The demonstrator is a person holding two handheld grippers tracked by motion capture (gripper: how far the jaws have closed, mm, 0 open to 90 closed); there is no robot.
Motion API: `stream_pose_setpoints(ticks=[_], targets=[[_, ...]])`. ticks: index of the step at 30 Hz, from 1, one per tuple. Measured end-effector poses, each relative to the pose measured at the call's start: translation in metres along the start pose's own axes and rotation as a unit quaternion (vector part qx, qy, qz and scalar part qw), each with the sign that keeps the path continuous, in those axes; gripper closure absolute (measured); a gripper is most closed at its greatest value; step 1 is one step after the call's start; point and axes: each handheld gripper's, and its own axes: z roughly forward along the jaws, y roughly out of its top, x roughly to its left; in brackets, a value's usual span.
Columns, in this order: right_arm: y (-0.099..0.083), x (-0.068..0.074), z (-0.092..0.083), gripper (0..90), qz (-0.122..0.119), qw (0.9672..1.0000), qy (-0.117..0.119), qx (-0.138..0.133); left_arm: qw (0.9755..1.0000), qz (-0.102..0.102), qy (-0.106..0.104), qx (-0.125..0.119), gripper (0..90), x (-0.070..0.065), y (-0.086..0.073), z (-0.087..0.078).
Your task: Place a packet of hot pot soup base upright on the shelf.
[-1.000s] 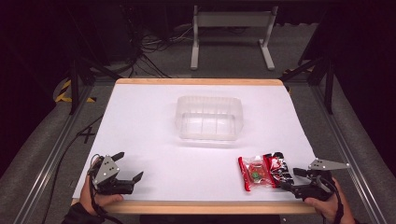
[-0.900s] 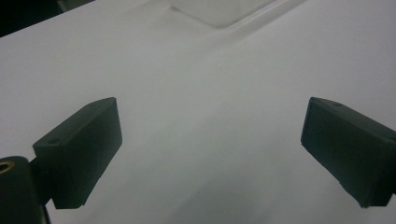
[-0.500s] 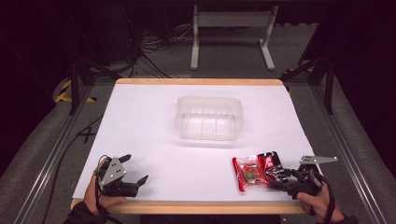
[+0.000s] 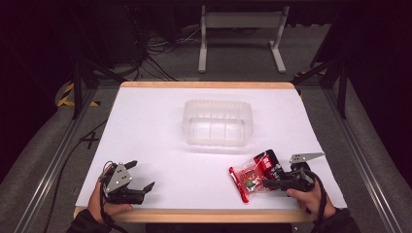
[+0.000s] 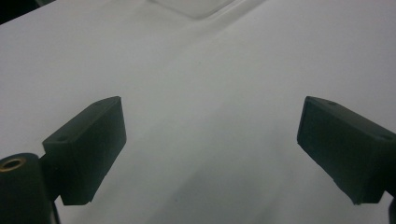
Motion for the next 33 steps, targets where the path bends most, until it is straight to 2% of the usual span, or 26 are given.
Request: stream_pose_setpoints(ticks=[2, 5, 8, 12, 13, 15, 16, 22, 24, 33], targets=[[0.001, 0.004, -0.003, 81.1, -0.012, 0.9999, -0.005, -0.008, 1.0, 0.0, -0.001, 0.001, 8.8, 0.0, 0.0, 0.0], [0.002, 0.009, -0.006, 84.5, -0.023, 0.9995, -0.008, -0.02, 1.0, 0.001, -0.001, 0.002, 8.9, 0.0, 0.0, 0.001], [0.005, 0.018, -0.013, 86.1, -0.044, 0.9975, -0.038, -0.039, 1.0, -0.001, -0.003, -0.001, 8.7, 0.0, 0.0, 0.001], [0.009, 0.024, -0.021, 87.4, -0.056, 0.9942, -0.066, -0.064, 0.9999, -0.01, -0.006, -0.01, 8.1, 0.001, 0.0, -0.001], [0.009, 0.024, -0.021, 87.4, -0.056, 0.9942, -0.066, -0.064, 0.9999, -0.01, -0.006, -0.01, 8.2, 0.001, 0.0, -0.001], [0.012, 0.027, -0.026, 87.6, -0.064, 0.9907, -0.09, -0.079, 0.9999, -0.009, -0.005, -0.009, 8.2, 0.001, 0.0, -0.001], [0.013, 0.027, -0.028, 87.7, -0.065, 0.9899, -0.094, -0.083, 0.9999, -0.008, -0.004, -0.008, 8.2, 0.001, 0.0, -0.001], [0.019, 0.031, -0.035, 90.0, -0.073, 0.9871, -0.099, -0.103, 0.9999, -0.011, -0.002, -0.009, 8.7, 0.001, 0.0, -0.001], [0.021, 0.032, -0.037, 90.0, -0.076, 0.9871, -0.095, -0.105, 0.9999, -0.011, -0.001, -0.008, 8.8, 0.001, 0.0, -0.001], [0.034, 0.041, -0.039, 90.0, -0.093, 0.9832, -0.106, -0.116, 0.9999, -0.013, -0.004, -0.009, 9.2, 0.001, 0.0, -0.002]])
